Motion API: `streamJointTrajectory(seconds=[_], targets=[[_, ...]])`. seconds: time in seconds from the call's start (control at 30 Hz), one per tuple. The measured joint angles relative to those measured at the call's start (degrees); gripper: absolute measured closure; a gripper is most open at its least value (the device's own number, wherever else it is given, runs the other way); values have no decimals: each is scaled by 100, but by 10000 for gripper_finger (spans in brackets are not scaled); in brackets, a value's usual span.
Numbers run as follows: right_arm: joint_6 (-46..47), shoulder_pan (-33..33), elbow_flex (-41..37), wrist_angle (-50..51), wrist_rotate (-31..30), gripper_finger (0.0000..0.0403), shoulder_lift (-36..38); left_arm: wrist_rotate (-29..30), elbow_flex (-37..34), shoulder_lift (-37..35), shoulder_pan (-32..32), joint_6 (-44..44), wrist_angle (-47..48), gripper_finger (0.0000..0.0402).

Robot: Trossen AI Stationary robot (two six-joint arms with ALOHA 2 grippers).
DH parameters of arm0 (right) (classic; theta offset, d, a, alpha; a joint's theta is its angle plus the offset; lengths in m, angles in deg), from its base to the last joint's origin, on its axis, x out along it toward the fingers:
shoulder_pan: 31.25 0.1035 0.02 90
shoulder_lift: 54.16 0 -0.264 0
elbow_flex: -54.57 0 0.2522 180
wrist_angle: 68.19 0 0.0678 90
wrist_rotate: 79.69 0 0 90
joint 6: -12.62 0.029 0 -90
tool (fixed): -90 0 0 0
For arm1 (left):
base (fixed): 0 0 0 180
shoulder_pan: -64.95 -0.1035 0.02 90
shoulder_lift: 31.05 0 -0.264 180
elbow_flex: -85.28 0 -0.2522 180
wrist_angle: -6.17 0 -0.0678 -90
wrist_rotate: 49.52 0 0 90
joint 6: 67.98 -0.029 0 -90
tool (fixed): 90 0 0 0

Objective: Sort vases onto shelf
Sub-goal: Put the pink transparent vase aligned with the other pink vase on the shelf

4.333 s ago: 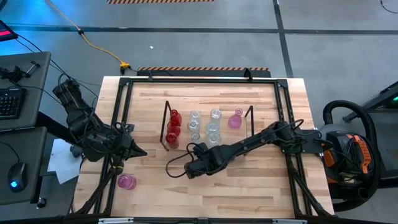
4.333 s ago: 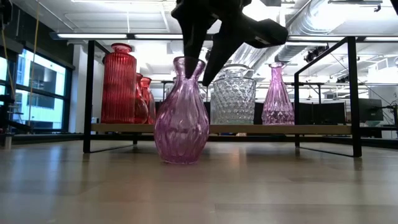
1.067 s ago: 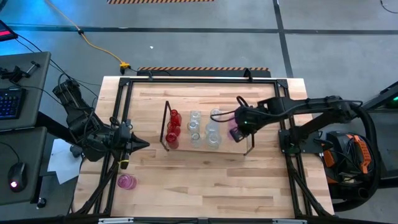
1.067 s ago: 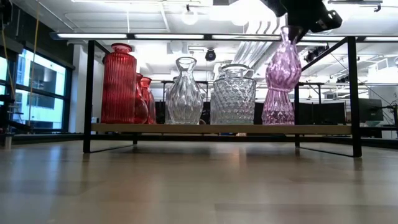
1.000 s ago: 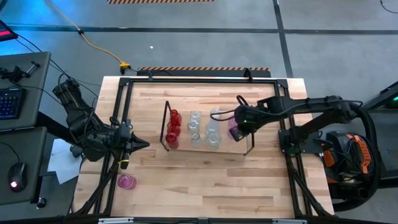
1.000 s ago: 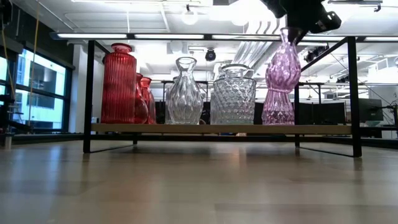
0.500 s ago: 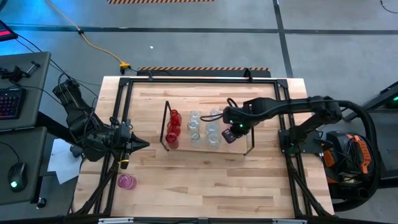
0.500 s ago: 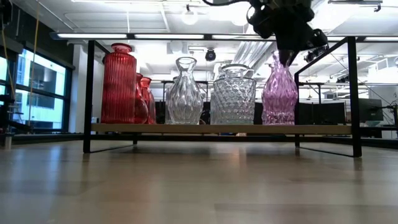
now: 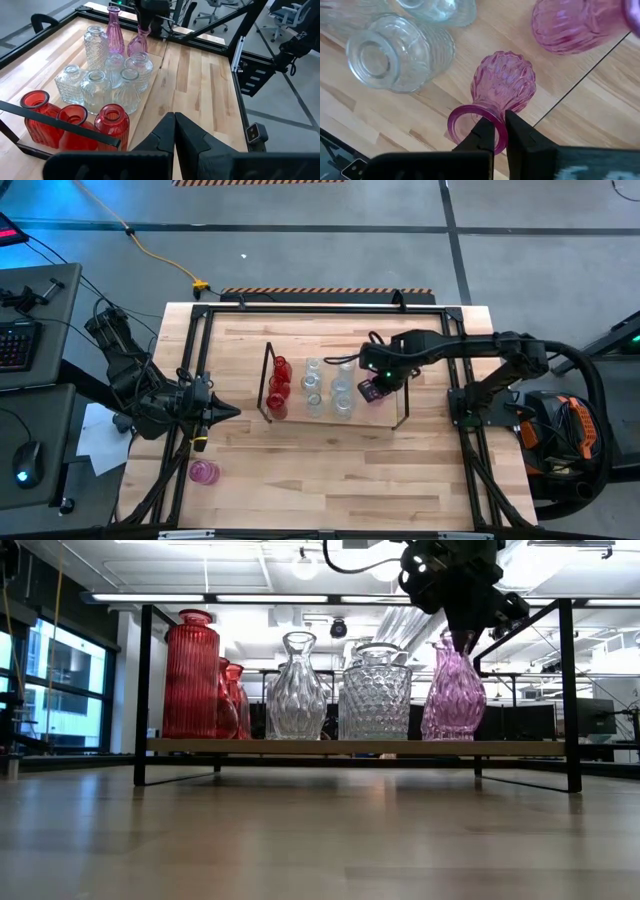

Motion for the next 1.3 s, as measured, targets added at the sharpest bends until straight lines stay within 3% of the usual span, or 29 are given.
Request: streamJointTrajectory(seconds=[0.23, 1.3], targets=[[-181, -180, 0, 42, 301, 403, -2, -1, 0, 1, 0, 0, 4, 402], [-140, -196, 4, 269, 212, 373, -2, -22, 2, 0, 1, 15, -9, 402]])
